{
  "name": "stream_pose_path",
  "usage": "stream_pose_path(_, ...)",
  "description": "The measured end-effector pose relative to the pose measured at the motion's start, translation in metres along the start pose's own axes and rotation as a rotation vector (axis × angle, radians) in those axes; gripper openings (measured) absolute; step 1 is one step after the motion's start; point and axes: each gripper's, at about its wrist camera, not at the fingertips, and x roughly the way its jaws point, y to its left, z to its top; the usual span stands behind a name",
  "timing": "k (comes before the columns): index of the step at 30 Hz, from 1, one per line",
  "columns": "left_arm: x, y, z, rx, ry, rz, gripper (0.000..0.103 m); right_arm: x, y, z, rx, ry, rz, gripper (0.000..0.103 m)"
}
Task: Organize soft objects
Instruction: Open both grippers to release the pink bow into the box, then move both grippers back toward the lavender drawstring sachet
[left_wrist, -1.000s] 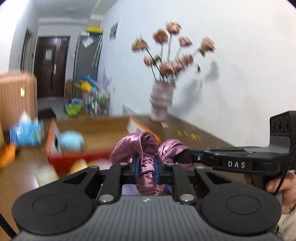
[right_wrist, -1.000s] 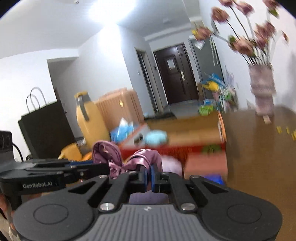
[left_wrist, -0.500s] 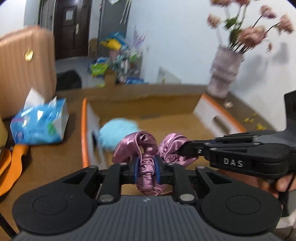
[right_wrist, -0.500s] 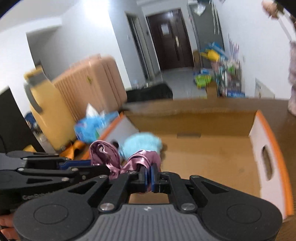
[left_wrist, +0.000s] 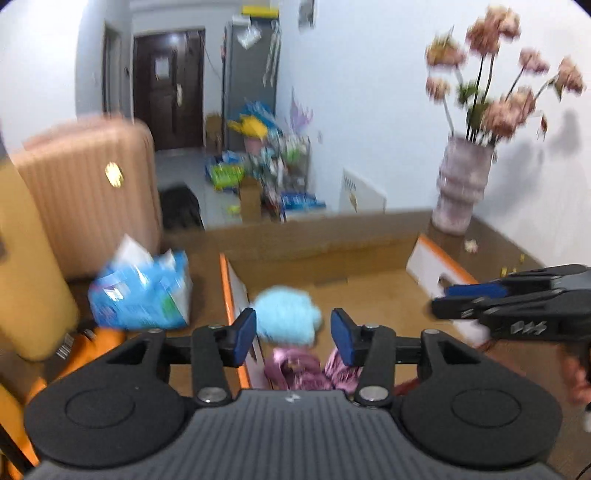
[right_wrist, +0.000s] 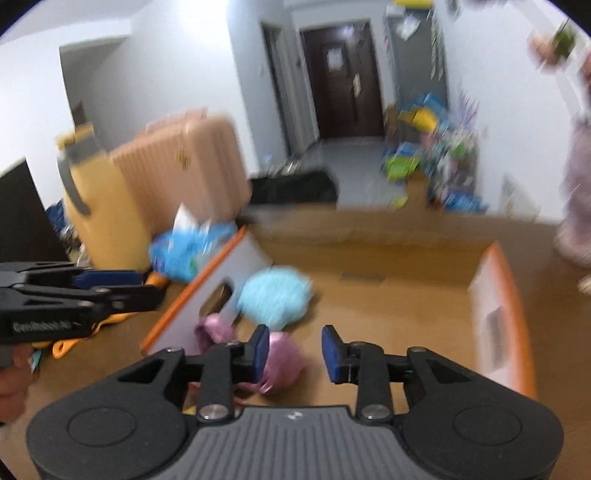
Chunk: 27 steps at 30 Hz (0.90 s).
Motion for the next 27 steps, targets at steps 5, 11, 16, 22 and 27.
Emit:
stream_pose_path(5, -0.065, -0.020, 0.011, 0.004, -0.116, 0.039, 0.064, -0.098, -0.015, 0.014, -0.012, -0.161, -0.117, 0.047)
stream_pose_path(11, -0.120, -0.055, -0.007, 0.035, -0.259, 0.132, 0.096, -0.178, -0.026, 0.006, -0.007, -0.279, -0.196, 0.072)
stream_pose_path(16, -0.151, -0.074, -0.041, 0.003, -0.405, 0.243, 0.102, -0.199, -0.013, -0.030, -0.054, -0.449, -0.205, 0.097)
stream_pose_path(22, -0.176, -0.088, -0.067, 0.017, -0.451, 0.253, 0.103, -0.219, 0.001, -0.067, -0.077, -0.526, -0.243, 0.099)
stream_pose_path(27, -0.206, -0.096, -0.114, 0.005, -0.464, 0.276, 0.103, -0.239, 0.014, -0.107, -0.068, -0.549, -0.269, 0.099)
